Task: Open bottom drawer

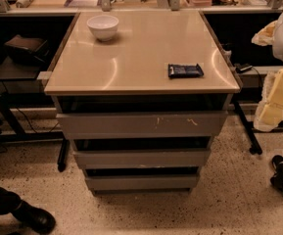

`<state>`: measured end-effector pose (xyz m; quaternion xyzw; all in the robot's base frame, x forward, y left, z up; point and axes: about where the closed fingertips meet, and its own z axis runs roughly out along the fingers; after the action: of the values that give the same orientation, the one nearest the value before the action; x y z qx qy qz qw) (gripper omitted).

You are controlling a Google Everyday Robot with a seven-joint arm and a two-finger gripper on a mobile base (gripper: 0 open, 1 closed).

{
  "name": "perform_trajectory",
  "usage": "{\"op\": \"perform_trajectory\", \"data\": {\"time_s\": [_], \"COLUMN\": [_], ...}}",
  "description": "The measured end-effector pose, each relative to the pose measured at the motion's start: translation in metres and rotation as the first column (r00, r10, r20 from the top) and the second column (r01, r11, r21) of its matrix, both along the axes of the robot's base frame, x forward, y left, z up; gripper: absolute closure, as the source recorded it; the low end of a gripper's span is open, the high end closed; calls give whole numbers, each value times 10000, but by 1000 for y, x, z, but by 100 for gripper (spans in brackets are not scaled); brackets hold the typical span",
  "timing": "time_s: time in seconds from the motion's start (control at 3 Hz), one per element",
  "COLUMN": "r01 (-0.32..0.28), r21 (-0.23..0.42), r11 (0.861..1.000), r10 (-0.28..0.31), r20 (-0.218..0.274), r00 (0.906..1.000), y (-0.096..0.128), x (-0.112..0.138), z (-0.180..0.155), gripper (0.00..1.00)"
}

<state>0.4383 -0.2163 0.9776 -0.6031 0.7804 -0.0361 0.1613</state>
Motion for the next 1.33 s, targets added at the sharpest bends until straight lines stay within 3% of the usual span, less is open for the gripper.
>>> {"op": "perform_trajectory", "data": {"time_s": [0.33, 0.67, 1.0, 1.33], "r01": [0, -89, -609, -687], "r21": [0, -90, 306, 1078], "r11": [10000, 9999, 9977, 9918], "r10": [0, 89, 607, 752], "r20": [0, 76, 76, -567], "r00": [10000, 9999, 9981, 9956], "y": [0, 9, 40, 73], "x": [0, 1, -10, -25], "z": [0, -28, -90, -184], "gripper": [0, 0, 0, 0]}}
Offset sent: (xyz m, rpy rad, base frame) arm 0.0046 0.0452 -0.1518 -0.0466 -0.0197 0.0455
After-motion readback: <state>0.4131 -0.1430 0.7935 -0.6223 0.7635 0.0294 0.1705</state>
